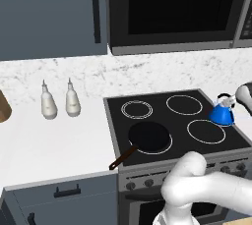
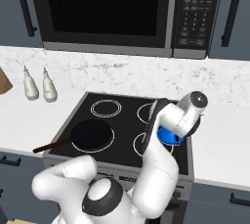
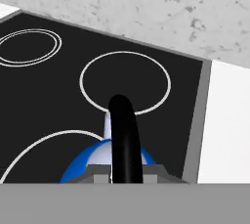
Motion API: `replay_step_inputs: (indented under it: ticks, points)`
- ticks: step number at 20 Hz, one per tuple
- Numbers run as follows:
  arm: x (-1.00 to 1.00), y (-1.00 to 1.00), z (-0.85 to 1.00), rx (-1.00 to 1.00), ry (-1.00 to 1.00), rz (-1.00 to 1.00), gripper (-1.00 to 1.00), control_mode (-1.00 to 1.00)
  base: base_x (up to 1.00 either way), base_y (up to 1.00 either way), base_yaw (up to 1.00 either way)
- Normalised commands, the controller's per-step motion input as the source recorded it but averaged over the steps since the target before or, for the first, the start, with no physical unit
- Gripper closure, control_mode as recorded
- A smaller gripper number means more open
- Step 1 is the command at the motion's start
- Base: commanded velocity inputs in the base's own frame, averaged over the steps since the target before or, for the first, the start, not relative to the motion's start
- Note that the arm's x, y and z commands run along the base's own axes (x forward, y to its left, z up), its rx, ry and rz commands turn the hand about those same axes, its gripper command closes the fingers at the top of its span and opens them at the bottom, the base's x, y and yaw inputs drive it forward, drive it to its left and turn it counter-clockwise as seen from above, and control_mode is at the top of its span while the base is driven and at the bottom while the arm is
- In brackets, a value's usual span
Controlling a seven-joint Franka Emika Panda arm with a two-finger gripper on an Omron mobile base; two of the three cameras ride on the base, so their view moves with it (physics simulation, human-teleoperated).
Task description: Pick the kettle from the counter and place it on a stove burner. Then turn the burner on.
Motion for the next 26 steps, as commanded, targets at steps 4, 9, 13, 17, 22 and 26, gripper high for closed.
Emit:
replay_step_inputs:
  ticks: [4, 9, 13, 17, 22, 26]
  points:
    - [-0.04, 0.78, 0.08, -0.05, -0.17, 0.00, 1.00, -1.00, 0.00, 0.00, 0.00]
    - [0.00, 0.00, -0.06, 0.00, 0.01, 0.00, 1.00, -1.00, 0.00, 0.00, 0.00]
    - [-0.03, 0.00, -0.29, 0.00, 0.08, 0.00, 1.00, -1.00, 0.00, 0.00, 0.00]
    - [0.00, 0.00, -0.15, 0.00, 0.07, 0.00, 1.00, -1.00, 0.00, 0.00, 0.00]
    - [0.00, 0.00, -0.12, 0.01, 0.05, 0.00, 1.00, -1.00, 0.00, 0.00, 0.00]
    - [0.00, 0.00, 0.00, 0.01, 0.00, 0.00, -1.00, -1.00, 0.00, 0.00, 0.00]
